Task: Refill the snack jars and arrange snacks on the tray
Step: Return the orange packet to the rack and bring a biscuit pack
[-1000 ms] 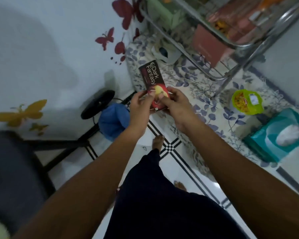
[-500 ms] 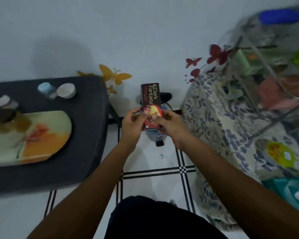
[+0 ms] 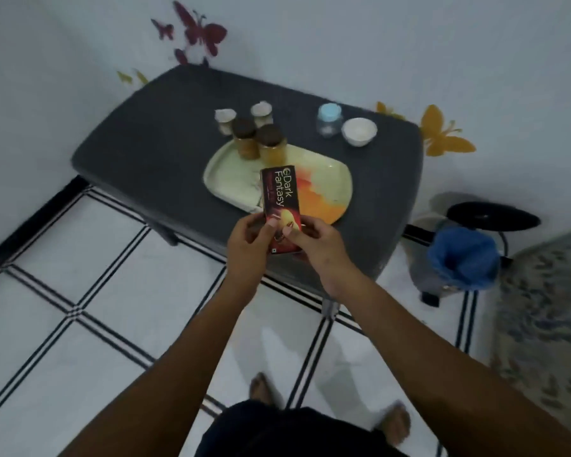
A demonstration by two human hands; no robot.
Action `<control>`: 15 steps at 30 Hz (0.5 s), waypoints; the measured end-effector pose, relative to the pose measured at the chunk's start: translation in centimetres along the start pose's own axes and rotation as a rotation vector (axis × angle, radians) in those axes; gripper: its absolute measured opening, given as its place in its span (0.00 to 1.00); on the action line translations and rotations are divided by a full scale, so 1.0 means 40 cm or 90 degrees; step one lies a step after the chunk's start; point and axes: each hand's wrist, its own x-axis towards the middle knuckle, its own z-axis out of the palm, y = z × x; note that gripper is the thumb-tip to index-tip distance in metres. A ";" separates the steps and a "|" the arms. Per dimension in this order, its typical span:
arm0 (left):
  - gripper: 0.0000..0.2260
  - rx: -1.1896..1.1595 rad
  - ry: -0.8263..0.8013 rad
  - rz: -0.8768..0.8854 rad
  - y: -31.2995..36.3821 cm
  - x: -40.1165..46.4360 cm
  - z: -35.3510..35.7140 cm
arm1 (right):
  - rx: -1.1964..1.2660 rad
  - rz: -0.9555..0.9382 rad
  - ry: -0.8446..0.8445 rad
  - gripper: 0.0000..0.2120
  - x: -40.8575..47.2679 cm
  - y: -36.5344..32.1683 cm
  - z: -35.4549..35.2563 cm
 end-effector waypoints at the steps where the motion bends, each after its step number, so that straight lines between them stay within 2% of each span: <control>1: 0.10 0.008 0.016 -0.001 0.013 0.022 -0.060 | -0.003 0.000 -0.016 0.12 0.021 0.002 0.066; 4: 0.11 0.036 0.028 -0.004 0.058 0.094 -0.245 | 0.028 0.014 -0.042 0.13 0.077 0.012 0.256; 7: 0.11 0.067 0.010 -0.008 0.080 0.151 -0.365 | 0.031 0.024 -0.038 0.14 0.116 0.022 0.372; 15: 0.12 0.085 -0.024 -0.025 0.082 0.334 -0.558 | 0.017 0.063 -0.065 0.16 0.269 0.032 0.564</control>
